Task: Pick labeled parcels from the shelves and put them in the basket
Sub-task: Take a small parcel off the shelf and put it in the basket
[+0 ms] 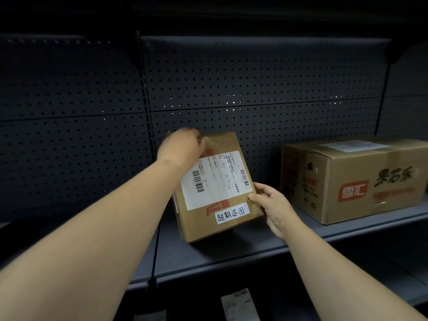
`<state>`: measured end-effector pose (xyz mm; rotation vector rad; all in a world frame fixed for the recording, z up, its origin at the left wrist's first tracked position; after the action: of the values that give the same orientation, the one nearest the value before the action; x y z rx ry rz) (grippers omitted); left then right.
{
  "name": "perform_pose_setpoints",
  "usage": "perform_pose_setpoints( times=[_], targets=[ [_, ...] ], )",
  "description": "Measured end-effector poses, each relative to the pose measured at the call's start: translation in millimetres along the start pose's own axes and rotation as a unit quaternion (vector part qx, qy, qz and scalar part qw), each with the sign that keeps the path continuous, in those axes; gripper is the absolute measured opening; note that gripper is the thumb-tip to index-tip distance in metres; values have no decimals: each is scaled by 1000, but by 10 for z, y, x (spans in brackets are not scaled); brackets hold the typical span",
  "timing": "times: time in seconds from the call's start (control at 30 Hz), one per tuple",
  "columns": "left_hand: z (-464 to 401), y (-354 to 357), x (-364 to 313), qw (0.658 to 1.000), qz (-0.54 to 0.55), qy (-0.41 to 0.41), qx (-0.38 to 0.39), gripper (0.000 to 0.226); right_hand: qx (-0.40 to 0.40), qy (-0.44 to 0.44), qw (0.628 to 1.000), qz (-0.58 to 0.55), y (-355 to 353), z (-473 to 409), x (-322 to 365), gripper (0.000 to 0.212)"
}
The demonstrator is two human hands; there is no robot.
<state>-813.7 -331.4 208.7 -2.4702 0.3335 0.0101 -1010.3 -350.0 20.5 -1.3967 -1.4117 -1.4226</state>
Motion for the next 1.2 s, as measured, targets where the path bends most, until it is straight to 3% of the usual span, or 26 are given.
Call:
perform_pose_setpoints(
  times=[0.13,0.27,0.53,0.63,0.83,1.0,1.2],
  targets=[
    [67,-149,181,999,1,-28,-32,42,-53,15,998,31,51,-49,65,37],
    [169,-325,531,995,-5,-77,-60,40,-94,87,991,37,238,-31,51,42],
    [585,-589,1451,968,31,-236,-76,39,-52,144,988,-16,865,118,106,30],
    [785,-587,1743,949,80,-297,-71,37,-24,147,988,-29,1107,186,28,45],
    [1210,-414,2022,891,207,-395,-79,18,-11,74,995,-59,1294,267,140,35],
    [1473,-186,1995,852,281,-433,-89,17,-32,23,997,-62,1176,284,223,21],
    [1589,-10,1925,807,362,-456,-100,16,-9,-24,998,-55,1063,340,350,22]
  ],
)
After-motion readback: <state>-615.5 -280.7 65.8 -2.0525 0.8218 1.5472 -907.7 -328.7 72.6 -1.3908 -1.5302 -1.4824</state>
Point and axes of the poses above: each hand's wrist, its own z-axis away from the middle knuckle, its own y-axis out of the palm, x = y × z, the point moved 9 cm from there along -z, towards the middle knuckle, and after that the axes turned 12 degrees about -x, right-handed, at the moved point
